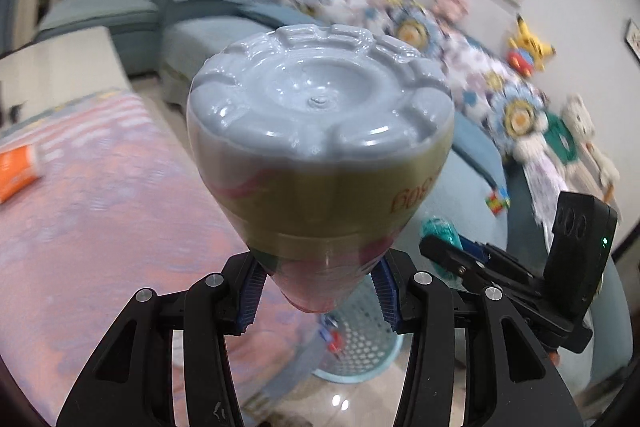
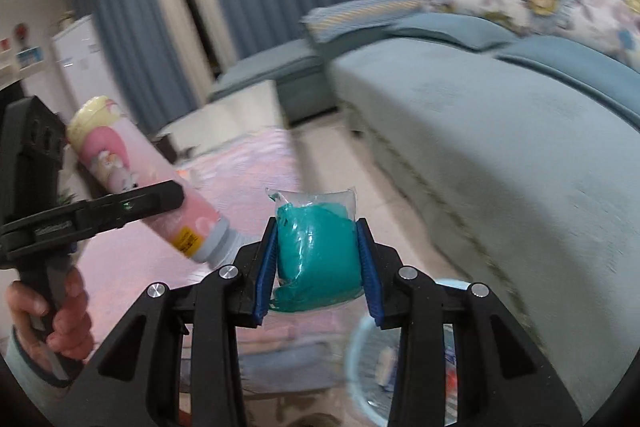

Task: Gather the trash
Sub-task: 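Carry the pink bottle and teal packet to the wastebasket and open both tools, then move both open tools back toward the paper cup and polka-dot bag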

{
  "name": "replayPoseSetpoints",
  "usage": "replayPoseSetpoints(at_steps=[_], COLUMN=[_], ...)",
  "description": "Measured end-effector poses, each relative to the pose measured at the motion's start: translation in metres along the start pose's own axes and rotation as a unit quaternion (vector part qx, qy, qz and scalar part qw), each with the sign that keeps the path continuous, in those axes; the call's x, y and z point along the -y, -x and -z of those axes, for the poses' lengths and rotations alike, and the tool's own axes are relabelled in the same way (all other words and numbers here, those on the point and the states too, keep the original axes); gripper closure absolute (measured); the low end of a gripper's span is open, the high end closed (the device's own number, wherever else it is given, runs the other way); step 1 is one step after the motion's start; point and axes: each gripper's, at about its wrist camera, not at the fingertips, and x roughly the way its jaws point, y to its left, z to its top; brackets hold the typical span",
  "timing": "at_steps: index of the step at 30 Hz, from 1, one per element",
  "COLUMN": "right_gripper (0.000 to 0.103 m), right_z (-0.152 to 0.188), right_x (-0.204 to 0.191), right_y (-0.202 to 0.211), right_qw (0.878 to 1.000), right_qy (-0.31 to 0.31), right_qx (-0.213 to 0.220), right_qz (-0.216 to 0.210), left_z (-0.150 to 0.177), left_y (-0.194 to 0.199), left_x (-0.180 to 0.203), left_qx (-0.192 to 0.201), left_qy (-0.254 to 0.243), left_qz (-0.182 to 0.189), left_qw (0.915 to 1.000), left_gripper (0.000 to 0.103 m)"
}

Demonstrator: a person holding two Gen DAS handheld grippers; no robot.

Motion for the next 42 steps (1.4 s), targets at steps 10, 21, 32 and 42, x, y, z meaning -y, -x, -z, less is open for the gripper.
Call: replayPoseSetpoints(at_steps=[10,21,32,42], right_gripper=[0.068,0.060,0.058,0.058], right_z=[0.052,0.074,0.057,0.023], right_x=[0.089,0.126,0.082,-0.043], right_y=[-0.038,-0.062,-0.035,-0.053], right_qw=[0.986,0.973,0.991,0.997], right_qy=[-0.089,-0.134,-0.087,0.046], right_qx=[-0.112,-0.151,-0.091,-0.060], right_qz=[0.083,0.108,0.048,-0.036], left_z=[0.042,0.048,0.028,-0.017], left_y=[-0.139,-0.165,-0.111,0.008], left_x=[0.028,0.008,0.005,-0.056], left_qx=[-0.196,-0.187,-0.099,0.043], left_qy=[-0.026,0.001,0.001,0.033], left_qz=[0.063,0.078,0.079,0.016], left_qw=[0.9782,0.9793,0.9919,0.9984], left_gripper=[0.057,0.037,0.037,0.037])
